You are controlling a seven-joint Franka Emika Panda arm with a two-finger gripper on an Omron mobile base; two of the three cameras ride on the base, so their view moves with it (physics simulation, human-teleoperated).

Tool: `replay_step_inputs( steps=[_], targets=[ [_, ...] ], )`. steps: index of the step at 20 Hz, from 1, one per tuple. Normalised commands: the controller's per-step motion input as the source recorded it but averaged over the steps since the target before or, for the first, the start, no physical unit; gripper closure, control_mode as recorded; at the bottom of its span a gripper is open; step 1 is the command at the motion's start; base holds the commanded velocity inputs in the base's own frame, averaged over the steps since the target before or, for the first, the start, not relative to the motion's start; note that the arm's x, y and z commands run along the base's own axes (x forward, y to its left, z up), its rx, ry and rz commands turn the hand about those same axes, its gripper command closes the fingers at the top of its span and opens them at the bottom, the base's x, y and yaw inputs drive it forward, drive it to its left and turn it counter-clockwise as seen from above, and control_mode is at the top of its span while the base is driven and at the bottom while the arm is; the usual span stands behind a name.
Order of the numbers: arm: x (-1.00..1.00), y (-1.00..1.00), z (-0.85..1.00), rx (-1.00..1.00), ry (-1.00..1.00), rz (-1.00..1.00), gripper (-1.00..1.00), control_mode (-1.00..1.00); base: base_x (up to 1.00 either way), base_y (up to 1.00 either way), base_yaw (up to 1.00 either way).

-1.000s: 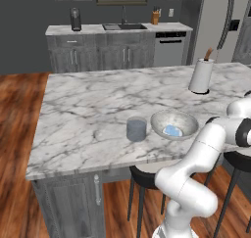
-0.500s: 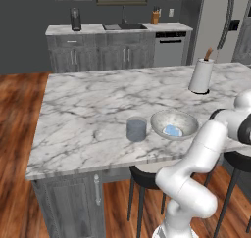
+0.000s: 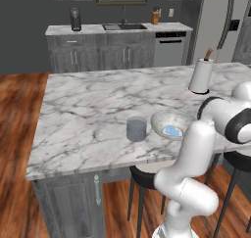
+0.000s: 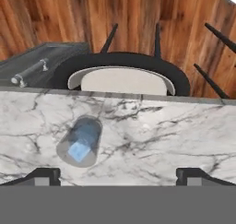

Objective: There are four ice cubes in the ice bowl. Place two ice cubes in each glass of water.

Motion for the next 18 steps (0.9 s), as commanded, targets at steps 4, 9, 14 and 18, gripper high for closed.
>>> replay_step_inputs(
  steps=[4, 9, 14, 18],
  targets=[
    [-0.56, 1.0, 0.23, -0.32, 0.27, 0.43, -1.0, -1.0, 0.0, 0.0, 0.0],
    [-0.43, 1.0, 0.19, -0.29, 0.21, 0.46, -1.0, -1.0, 0.0, 0.0, 0.0],
    [-0.06, 1.0, 0.24, -0.24, 0.24, 0.48, -1.0, -1.0, 0.0, 0.0, 0.0],
    [-0.18, 1.0, 0.33, -0.29, 0.27, 0.59, -1.0, -1.0, 0.0, 0.0, 0.0]
  ],
)
